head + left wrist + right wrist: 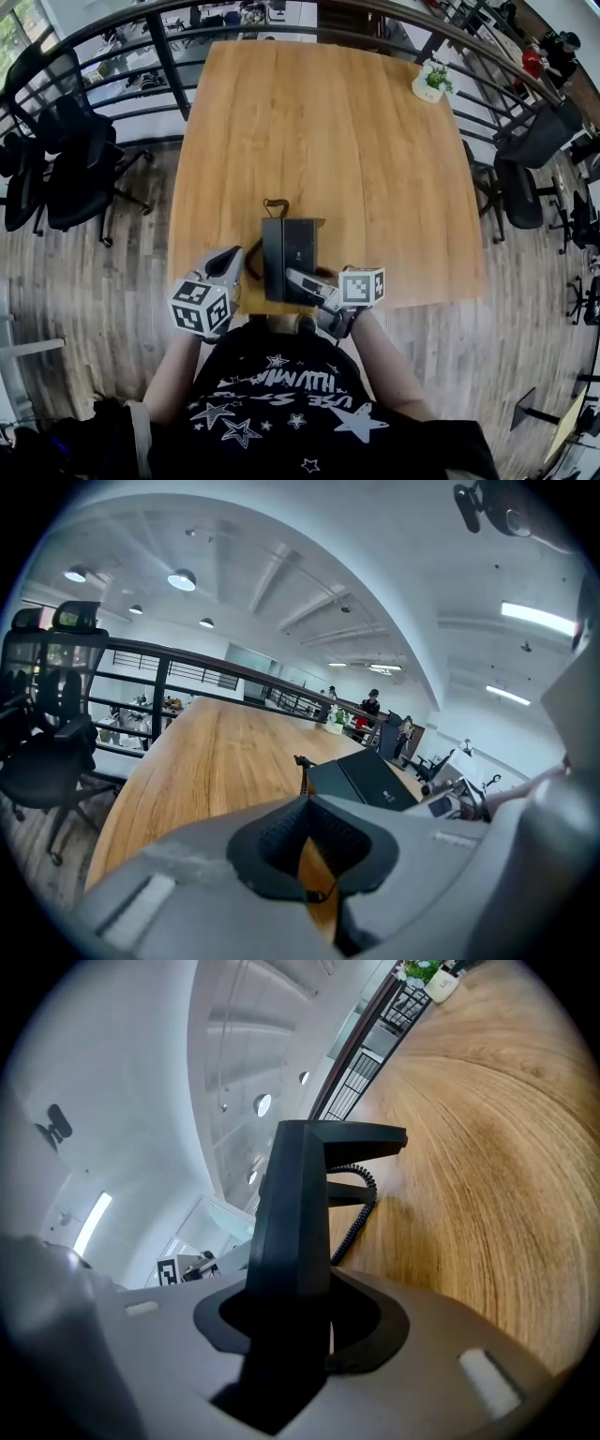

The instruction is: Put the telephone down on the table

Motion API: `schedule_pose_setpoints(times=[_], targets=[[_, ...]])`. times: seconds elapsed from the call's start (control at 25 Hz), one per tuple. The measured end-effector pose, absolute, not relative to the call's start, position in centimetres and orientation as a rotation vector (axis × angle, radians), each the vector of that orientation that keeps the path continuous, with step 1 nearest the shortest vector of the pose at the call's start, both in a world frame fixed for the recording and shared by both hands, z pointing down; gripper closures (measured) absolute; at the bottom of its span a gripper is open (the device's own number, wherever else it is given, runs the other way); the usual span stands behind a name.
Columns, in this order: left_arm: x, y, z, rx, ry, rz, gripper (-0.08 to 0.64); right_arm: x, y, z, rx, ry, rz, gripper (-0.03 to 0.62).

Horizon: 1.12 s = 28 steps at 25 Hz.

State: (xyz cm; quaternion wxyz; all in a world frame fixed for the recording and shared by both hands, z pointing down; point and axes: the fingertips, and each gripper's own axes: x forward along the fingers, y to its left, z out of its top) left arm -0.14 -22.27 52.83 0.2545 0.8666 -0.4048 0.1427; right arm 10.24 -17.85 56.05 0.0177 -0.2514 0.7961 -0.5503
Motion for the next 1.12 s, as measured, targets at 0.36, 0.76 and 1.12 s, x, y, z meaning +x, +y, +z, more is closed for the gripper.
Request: schedule_pose_setpoints(times=[0.36,0.76,1.12], targets=[[-0.5,-20.8,53.7,2.32,-1.133,0.407,0.558,10.6,-17.8,57.0,-0.781,2.474,-1.718,0.433],[1.0,-20.6,53.3,2.325,-1.12,0.402,0.558,10.9,-17.6,57.5,-0.814,2.488,-1.728,0.433],[2.2,-20.3,53.4,2.334,-1.104,0.417,0.558,11.2,-17.2,58.4,-0.898,2.602,-1.676,0.433]])
